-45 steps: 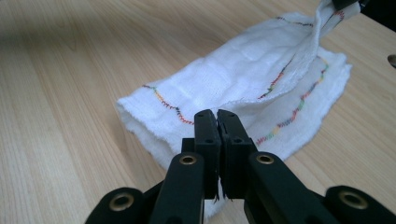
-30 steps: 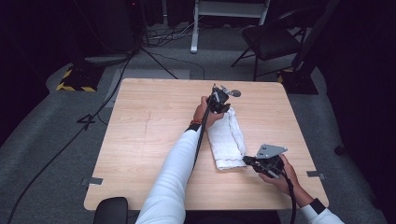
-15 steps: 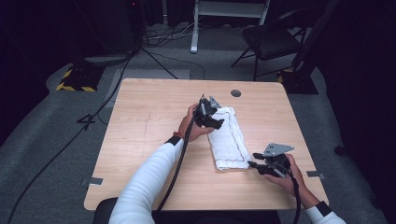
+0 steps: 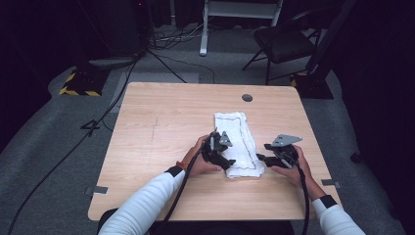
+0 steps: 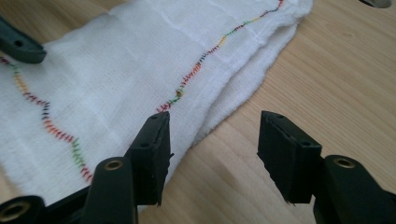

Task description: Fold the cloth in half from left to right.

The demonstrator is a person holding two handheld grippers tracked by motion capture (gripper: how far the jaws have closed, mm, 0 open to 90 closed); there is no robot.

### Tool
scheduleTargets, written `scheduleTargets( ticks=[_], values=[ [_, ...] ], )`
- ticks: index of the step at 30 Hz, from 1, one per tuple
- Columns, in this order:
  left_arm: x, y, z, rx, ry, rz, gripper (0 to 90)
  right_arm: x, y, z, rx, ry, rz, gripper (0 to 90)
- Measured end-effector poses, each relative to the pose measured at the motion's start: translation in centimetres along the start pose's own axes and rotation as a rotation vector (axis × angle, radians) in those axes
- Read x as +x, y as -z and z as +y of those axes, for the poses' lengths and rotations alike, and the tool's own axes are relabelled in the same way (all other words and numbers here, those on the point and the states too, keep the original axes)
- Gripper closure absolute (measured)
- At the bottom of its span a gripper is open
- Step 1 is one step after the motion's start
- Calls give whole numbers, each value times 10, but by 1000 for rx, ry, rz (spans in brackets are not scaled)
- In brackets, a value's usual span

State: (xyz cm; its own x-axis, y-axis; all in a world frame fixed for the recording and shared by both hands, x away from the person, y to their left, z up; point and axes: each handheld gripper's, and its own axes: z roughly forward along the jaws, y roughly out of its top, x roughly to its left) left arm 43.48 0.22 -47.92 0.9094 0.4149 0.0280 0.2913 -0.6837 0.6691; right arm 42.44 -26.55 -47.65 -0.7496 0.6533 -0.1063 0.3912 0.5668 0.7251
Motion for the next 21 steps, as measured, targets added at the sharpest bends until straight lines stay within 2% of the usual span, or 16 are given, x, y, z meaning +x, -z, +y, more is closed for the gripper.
scheduleTargets(
  ticks=[3,6,14,15,18,21],
  values=[
    [-2,-6,-4,39,-5,-21,207,-1,-11,1,32,6,17,456],
    [-3,-7,-7,44,-13,-21,210,2,-16,-1,46,6,36,469],
    [-7,-4,-13,55,7,-20,212,12,-12,-5,41,8,82,509],
    [-8,-2,-14,60,10,-23,212,13,-12,-5,42,11,86,517],
    [-7,1,-20,65,47,-67,212,20,-9,-6,52,23,105,521],
    [-10,5,-25,61,43,-66,212,28,-8,-6,49,26,112,525]
  ],
)
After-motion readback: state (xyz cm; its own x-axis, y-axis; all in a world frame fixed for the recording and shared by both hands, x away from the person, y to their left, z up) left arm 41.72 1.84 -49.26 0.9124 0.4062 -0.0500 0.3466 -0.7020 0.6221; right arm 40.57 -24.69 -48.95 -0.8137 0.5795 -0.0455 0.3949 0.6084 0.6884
